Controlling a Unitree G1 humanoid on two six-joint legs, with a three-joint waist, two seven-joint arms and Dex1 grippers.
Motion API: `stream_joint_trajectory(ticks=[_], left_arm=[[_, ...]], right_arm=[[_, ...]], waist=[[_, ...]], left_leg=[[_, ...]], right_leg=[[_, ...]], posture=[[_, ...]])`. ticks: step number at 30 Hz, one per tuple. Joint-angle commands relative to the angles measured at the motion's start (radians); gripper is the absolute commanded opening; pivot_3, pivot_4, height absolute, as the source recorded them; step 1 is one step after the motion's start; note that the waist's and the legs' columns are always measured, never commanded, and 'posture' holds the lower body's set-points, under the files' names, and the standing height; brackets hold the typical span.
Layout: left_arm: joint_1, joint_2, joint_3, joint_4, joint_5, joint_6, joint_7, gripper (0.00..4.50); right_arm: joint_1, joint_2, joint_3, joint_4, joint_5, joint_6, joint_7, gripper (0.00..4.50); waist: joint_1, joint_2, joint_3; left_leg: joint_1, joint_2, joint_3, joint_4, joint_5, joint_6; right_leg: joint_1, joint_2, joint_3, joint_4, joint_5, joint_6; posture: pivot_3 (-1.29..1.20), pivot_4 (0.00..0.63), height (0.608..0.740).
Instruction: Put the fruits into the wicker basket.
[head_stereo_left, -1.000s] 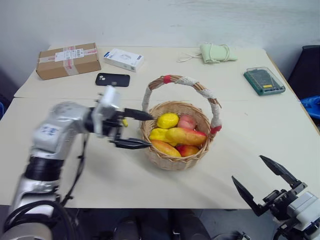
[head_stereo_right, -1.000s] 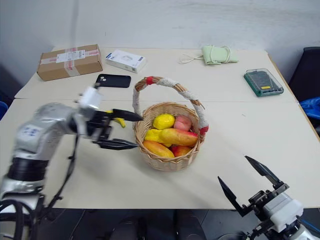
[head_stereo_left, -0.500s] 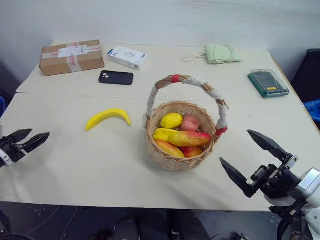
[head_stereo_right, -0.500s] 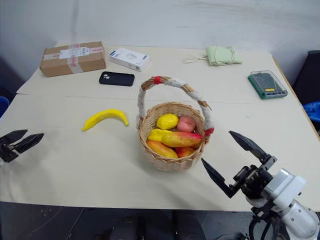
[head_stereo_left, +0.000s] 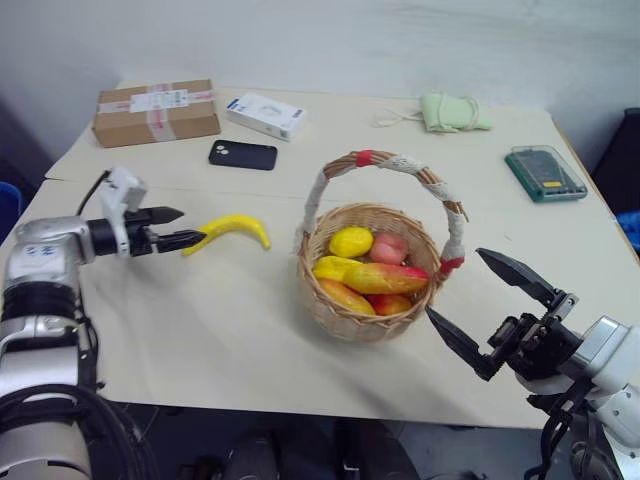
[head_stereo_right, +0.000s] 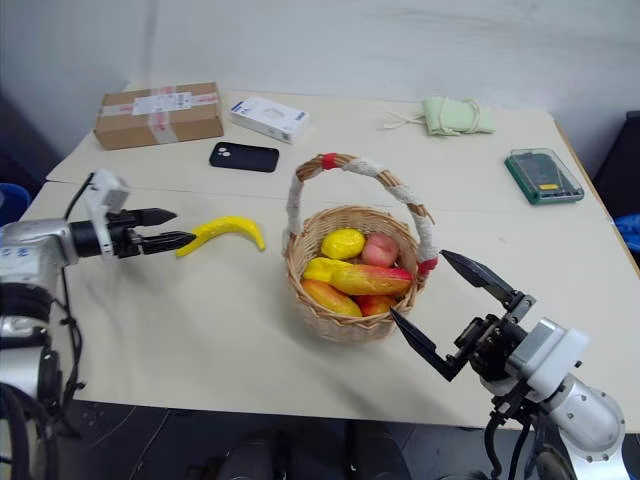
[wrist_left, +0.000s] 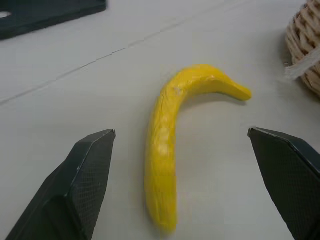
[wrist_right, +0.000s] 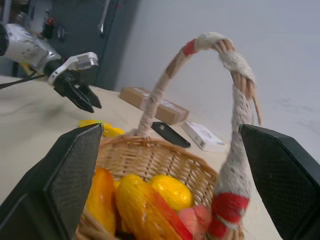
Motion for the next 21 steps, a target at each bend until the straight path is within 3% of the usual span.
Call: stream_joint_trajectory(ticks=[1,5,6,8,18,19,21], left_arm=[[-0.066,-0.017,-0.026,0.14,0.089,-0.087,0.113,4.48],[-0.112,-0.064,-0.028,0.214,0.11,-0.103,0.1,4.48],[-0.117,-0.071,-0.031,0.223,0.117,-0.111,0.091,4.3],[-0.123,-0.074,-0.035,0.237,0.13,-0.116,0.072,3.89],[-0.044,-0.041,0.045,0.232,0.086,-0.115,0.028,0.83],[-0.025,-0.034,0.07,0.214,0.062,-0.132,0.007,0.6],[0.013,-0.021,0.126,0.155,-0.011,-0.159,-0.104,0.54]], right_arm=[[0.009,0.007,-0.029,-0.033,-0.018,-0.003,-0.033,4.5],[0.024,0.014,-0.021,-0.057,-0.046,-0.001,-0.064,4.5],[0.026,0.015,-0.021,-0.061,-0.052,0.0,-0.071,4.5],[0.028,0.014,-0.017,-0.068,-0.061,0.003,-0.08,4.5],[0.004,-0.012,-0.003,-0.097,-0.059,0.073,-0.095,4.5],[0.004,-0.015,-0.005,-0.096,-0.059,0.078,-0.092,4.5],[-0.004,-0.018,-0.006,-0.093,-0.058,0.088,-0.091,4.5]], waist=[[-0.007,0.0,0.0],[-0.004,0.0,0.0],[0.0,0.0,0.0],[0.002,0.0,0.0],[0.001,0.0,0.0],[0.0,0.0,0.0],[-0.003,0.0,0.0]], left_leg=[[0.0,0.0,0.002,0.0,-0.001,-0.001],[-0.001,0.004,0.002,0.002,-0.001,-0.003],[-0.001,0.004,0.002,0.003,-0.001,-0.003],[0.0,0.004,0.002,0.005,-0.001,-0.003],[0.0,0.004,0.002,0.009,-0.002,-0.002],[0.0,0.005,0.002,0.009,-0.002,-0.003],[0.0,0.006,0.002,0.009,-0.002,-0.003]], right_leg=[[-0.001,0.002,0.001,0.0,0.0,0.0],[-0.002,0.006,0.002,0.0,0.0,0.0],[-0.002,0.006,0.002,0.001,0.0,0.0],[-0.002,0.006,0.002,0.002,0.0,0.0],[-0.001,0.006,0.002,0.004,0.0,0.0],[-0.001,0.007,0.003,0.004,0.0,0.0],[-0.001,0.007,0.003,0.005,0.0,0.0]], posture=[[0.0,0.15,0.74],[0.0,0.15,0.74],[0.0,0.15,0.74],[0.0,0.15,0.74],[0.0,0.15,0.74],[0.0,0.15,0.74],[0.0,0.15,0.74]])
